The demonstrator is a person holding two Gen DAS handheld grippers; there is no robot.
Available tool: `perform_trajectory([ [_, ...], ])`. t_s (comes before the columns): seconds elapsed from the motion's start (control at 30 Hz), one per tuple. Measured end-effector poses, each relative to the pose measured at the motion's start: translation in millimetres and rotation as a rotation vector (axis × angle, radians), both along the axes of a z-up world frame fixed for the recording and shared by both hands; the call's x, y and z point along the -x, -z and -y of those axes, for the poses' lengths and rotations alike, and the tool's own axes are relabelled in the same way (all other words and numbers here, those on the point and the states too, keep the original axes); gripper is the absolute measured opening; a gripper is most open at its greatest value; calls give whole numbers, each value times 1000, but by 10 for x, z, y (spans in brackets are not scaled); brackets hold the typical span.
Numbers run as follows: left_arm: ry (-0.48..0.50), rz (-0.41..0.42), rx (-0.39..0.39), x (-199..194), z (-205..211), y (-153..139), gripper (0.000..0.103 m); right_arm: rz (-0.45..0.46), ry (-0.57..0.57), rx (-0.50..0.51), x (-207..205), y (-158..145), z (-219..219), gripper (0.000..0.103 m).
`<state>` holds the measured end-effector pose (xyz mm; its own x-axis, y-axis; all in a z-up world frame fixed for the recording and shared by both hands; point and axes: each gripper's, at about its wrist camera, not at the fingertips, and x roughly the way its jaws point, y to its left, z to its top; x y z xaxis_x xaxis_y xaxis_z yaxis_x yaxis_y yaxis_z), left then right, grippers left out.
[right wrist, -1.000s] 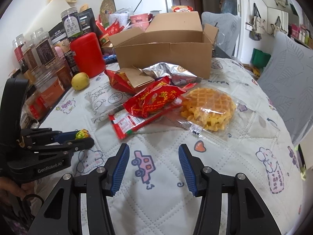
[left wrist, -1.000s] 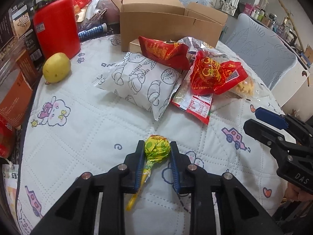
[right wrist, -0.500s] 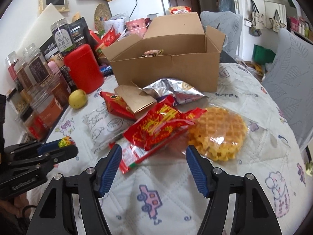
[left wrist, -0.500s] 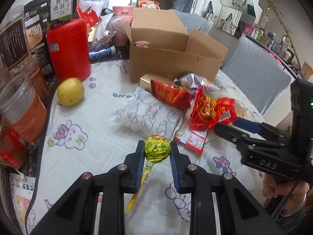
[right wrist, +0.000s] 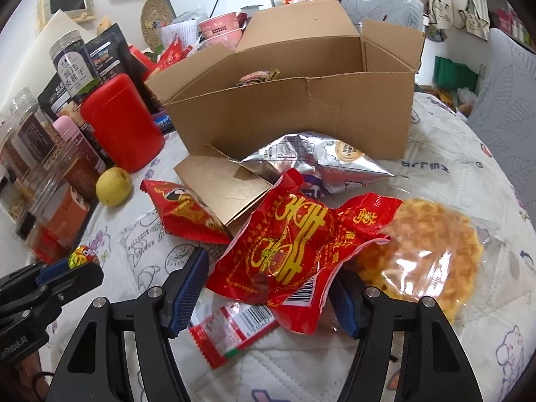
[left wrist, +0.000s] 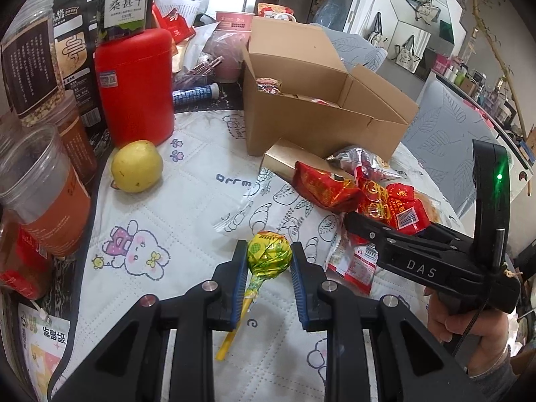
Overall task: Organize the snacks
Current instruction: 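Grasp the red snack bag with the right gripper and lift it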
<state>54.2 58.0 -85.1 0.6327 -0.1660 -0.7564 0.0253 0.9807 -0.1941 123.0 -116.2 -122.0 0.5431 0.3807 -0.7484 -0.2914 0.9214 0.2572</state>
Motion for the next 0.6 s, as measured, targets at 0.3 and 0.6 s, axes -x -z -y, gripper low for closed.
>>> perform_trajectory([
  [0.3,-2,-22,12,-10,-9,59,24,15,19,19,-10,-5,3,44],
  [0.6,17,-10,8,55,60,11,25,21,6,17,173,-42,75,41],
])
